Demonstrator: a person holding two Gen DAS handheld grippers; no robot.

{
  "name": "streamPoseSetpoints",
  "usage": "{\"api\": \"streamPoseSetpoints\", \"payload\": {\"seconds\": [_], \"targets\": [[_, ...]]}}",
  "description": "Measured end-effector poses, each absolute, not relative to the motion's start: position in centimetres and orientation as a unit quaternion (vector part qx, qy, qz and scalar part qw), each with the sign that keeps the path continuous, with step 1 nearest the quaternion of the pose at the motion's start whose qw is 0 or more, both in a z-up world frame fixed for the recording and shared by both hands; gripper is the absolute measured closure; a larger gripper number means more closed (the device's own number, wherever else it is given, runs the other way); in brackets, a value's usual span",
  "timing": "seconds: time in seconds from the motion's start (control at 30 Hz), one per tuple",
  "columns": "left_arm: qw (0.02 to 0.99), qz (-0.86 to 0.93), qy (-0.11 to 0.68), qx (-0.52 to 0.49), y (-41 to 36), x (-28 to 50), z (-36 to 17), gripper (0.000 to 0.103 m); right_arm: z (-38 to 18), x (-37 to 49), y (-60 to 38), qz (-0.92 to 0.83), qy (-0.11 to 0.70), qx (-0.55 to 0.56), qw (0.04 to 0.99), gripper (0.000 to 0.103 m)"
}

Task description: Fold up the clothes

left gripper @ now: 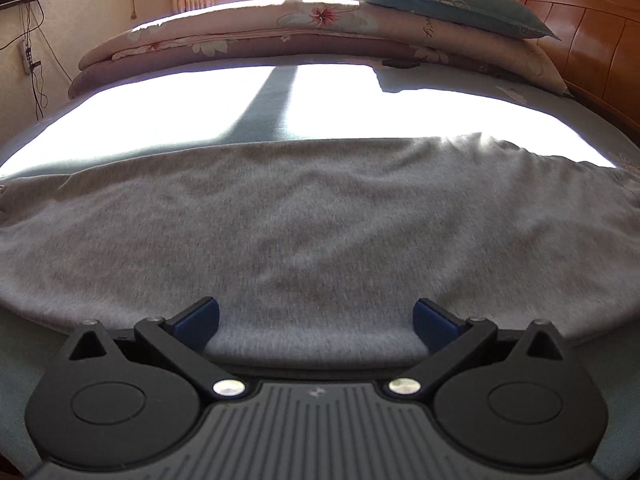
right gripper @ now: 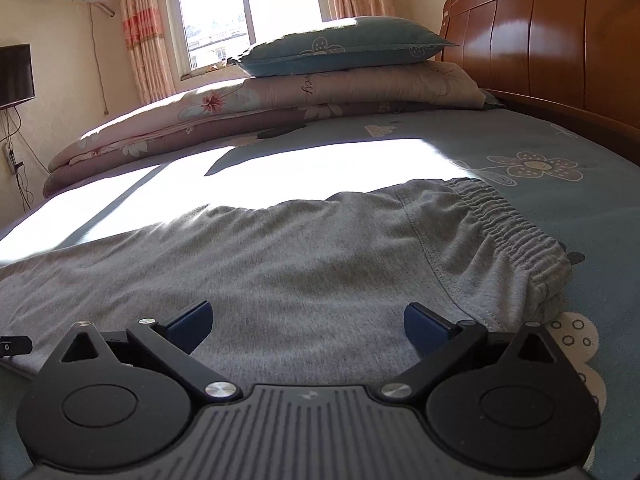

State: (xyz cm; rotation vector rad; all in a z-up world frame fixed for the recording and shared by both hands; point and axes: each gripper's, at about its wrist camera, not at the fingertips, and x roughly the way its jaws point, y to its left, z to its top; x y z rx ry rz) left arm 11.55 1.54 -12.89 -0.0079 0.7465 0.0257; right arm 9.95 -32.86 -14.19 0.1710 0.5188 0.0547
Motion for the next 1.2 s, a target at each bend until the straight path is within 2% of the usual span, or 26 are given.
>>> {"api": "streamPoseSetpoints", "payload": {"seconds": [0.23,0.37,0.6,0.73,0.9,1.03,1.2], "targets": [[0.932,-0.069,0.341,-0.101,-0.2,15.5,-9.5,0.001,-14.2,10.2,-32.7,0.025,0.259,0.084,0.962,0.000],[0.933,-0.073,0.348,-0.061,-3.8,17.3,-10.5,0.001,-14.3,10.3,-32.7,0.025,0.259,0.085,0.962,0.000],[0.941,-0.036,0.330,0.067,-8.7,19.8,-11.7,0.001,-14.2,10.4,-32.9,0.026,0.259,0.090,0.961,0.000],[0.932,0.004,0.358,0.051,-7.2,21.6,-12.7,0.000,-14.2,10.4,-33.2,0.026,0.258,0.098,0.961,0.000],[0.933,0.045,0.351,0.062,-5.4,20.5,-12.1,0.001,-14.1,10.5,-34.0,0.023,0.256,0.125,0.958,0.000],[0.938,-0.010,0.345,0.039,-6.2,18.6,-10.6,0.001,-14.1,10.6,-34.8,0.027,0.254,0.155,0.954,0.000],[0.933,-0.090,0.338,0.078,-10.5,16.4,-11.0,0.001,-14.1,10.6,-35.1,0.026,0.254,0.166,0.953,0.000]]}}
